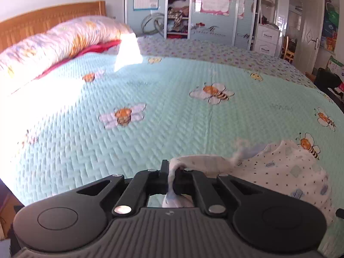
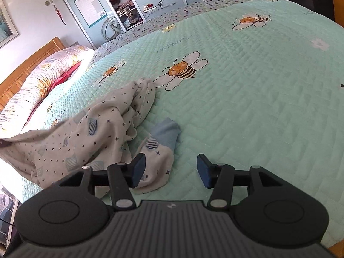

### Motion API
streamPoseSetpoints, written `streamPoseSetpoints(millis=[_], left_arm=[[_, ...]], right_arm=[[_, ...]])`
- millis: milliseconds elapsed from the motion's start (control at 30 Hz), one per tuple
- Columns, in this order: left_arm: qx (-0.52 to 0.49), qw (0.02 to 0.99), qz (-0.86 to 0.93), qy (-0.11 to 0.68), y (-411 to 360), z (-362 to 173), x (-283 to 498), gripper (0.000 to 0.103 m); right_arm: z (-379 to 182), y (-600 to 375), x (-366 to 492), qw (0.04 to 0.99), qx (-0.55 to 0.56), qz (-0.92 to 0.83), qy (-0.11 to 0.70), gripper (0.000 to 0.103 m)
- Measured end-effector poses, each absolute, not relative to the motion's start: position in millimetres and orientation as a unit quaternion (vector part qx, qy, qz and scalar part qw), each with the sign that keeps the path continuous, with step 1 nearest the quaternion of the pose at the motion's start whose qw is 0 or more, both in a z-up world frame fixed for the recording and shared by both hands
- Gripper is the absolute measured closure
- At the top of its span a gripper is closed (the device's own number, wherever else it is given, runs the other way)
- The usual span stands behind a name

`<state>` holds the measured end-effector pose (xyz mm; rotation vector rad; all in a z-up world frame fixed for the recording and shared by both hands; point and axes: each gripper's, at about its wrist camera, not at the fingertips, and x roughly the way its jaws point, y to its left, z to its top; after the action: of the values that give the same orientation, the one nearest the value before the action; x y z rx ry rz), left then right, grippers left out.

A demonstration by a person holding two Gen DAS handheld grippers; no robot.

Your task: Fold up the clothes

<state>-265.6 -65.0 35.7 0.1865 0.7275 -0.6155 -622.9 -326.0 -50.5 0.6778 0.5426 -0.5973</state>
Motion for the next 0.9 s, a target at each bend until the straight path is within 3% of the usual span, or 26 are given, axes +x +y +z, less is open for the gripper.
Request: streamPoseSetpoints(millis=[133,200,300,567,600,633,667,700,900], left_arm=[[0.045,0.891,-0.276,0.357,-55,34,-255,0.094],[0.020,0.901,-0.266,0.341,-48,44,-254,0.065],[0.002,0.917,-0.249,0.311,-46,58,-259,0.049],[0.041,0.880,-0.331,0.339,-86,38,-259,0.043],[0.048,0.875,-0.338,0.343,-93,34,-258,0.042],[0.055,0.870,-0.346,0.346,-100,31,-257,0.042],[0.061,0.867,-0.353,0.347,-105,27,-257,0.042],[0.067,0.864,-0.360,0.346,-111,23,-256,0.041],[0.113,0.847,-0.388,0.346,-146,-6,-233,0.036]], right_arm=[[-41,-329,-617,0.870,0.315,-0.280,0.257,0.044],[-36,-332,-616,0.872,0.313,-0.279,0.251,0.041],[-33,-341,-610,0.871,0.331,-0.272,0.240,0.038],[-37,-353,-563,0.873,0.351,-0.234,0.244,0.038],[-41,-352,-556,0.872,0.354,-0.222,0.254,0.040],[-43,-347,-551,0.875,0.353,-0.203,0.262,0.054],[-46,-342,-545,0.878,0.351,-0.183,0.271,0.074],[-47,-333,-541,0.883,0.337,-0.166,0.281,0.082],[-56,-301,-543,0.886,0.287,-0.143,0.336,0.083]])
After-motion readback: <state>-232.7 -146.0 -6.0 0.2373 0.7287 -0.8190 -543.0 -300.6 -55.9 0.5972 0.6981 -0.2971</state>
